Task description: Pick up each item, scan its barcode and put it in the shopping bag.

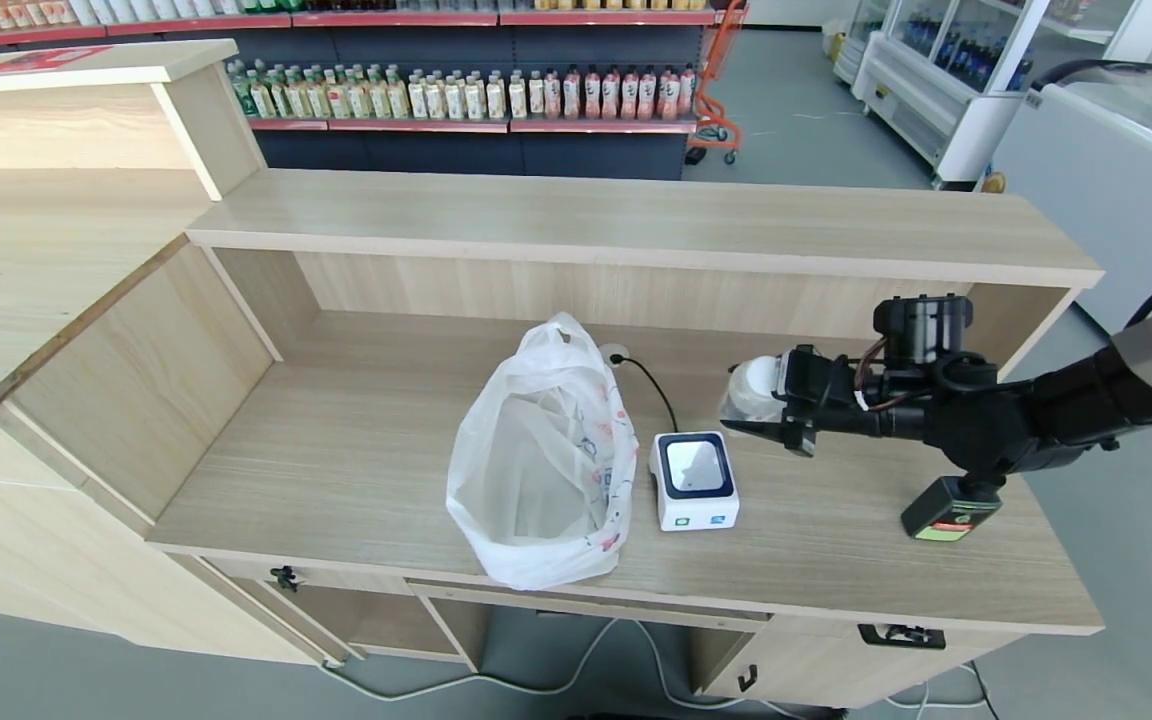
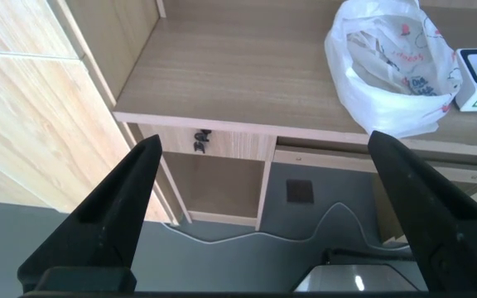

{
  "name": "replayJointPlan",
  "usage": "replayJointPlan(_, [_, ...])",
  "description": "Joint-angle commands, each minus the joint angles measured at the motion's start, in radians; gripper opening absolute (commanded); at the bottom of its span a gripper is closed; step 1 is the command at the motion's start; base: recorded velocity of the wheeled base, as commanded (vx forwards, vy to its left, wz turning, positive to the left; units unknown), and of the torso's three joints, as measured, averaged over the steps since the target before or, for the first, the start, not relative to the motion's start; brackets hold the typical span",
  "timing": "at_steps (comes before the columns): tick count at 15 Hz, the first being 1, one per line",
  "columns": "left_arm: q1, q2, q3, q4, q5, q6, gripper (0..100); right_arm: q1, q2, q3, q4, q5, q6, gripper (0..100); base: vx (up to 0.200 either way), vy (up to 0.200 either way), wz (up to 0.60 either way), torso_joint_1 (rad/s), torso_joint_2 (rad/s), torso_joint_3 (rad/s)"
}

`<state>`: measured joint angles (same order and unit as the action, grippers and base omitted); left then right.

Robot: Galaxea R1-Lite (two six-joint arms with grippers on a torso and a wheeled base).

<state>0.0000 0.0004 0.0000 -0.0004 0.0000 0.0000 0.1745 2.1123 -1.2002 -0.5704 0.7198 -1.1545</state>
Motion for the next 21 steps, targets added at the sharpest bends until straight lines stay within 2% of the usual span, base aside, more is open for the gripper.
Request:
replayJointPlan(1, [0.000, 0.000, 0.000, -0.001, 0.000, -0.002, 100, 0.005, 0.024, -0.061, 0.000, 0.047, -0.001, 0, 0.000, 0.000, 0.00, 0.000, 0.00, 0.000])
replayJointPlan(7, [0.000, 0.001, 0.000, 0.000, 0.000, -0.002, 100, 0.053, 0.061, -0.090, 0.004, 0.142, -0.007, 0, 0.000, 0.000, 0.00, 0.000, 0.00, 0.000])
replayJointPlan(11, [0.000, 0.000, 0.000, -0.001, 0.000, -0.002, 100, 0.028, 0.100, -0.093, 0.004, 0.144, -0.024, 0, 0.000, 0.000, 0.00, 0.000, 0.00, 0.000])
replayJointPlan(21, [0.000, 0.000, 0.000, -0.001, 0.000, -0.002, 100, 0.037, 0.182, -0.153, 0.006, 0.142, -0.114, 0, 0.000, 0.000, 0.00, 0.000, 0.00, 0.000])
